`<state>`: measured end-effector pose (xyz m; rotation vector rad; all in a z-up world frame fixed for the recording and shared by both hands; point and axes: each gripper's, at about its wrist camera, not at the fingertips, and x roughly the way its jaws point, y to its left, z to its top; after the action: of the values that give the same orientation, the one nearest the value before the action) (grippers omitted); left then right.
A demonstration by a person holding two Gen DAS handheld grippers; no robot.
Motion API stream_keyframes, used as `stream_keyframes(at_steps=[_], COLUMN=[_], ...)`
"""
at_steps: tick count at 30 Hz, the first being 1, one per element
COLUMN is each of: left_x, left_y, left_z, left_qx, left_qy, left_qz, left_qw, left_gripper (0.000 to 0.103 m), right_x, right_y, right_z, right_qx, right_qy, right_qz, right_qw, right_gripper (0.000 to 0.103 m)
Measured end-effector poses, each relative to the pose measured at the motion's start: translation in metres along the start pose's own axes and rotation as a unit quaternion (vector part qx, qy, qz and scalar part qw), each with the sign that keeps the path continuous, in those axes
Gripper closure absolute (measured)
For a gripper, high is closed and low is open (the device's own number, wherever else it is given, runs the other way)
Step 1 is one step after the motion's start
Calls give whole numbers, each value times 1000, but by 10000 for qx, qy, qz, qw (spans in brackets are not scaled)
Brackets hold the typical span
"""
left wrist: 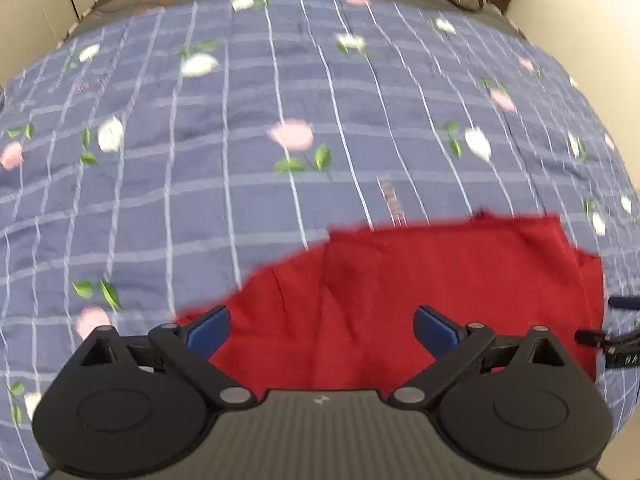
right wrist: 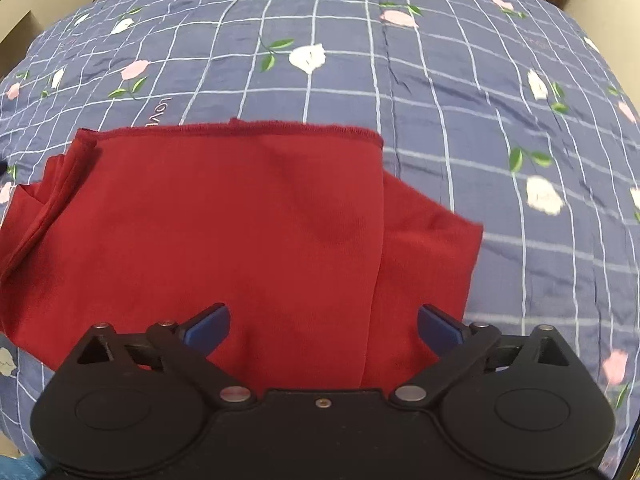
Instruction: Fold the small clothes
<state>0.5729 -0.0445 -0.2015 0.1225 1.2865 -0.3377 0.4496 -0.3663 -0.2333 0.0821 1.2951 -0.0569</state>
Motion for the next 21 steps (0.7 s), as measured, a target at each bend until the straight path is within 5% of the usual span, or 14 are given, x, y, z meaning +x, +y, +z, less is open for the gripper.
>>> stream_keyframes(at_steps=[3, 8, 17, 21], left_x=[15, 46, 47, 38], left_y=[-19, -42, 19, 39], left_z=[-25, -55, -48, -50], left_qx=[195, 583, -758, -1114], left_qy=[253, 617, 570, 591], left_qz=[97, 923, 1847, 1833], left_qw=[9994, 9921, 9782, 9749], left_gripper=[3, 3, 4, 3], right_x=[-1, -4, -12, -16], right_y=[2, 7, 4, 0], right_z=[-11, -30, -66, -78], right_qx=[193, 288, 330, 449], right_qy=[94, 228, 490, 543], right_qz=[28, 70, 87, 62], right_qw=[9998, 9993, 9982, 9975], right_gripper=[1, 1, 1, 1])
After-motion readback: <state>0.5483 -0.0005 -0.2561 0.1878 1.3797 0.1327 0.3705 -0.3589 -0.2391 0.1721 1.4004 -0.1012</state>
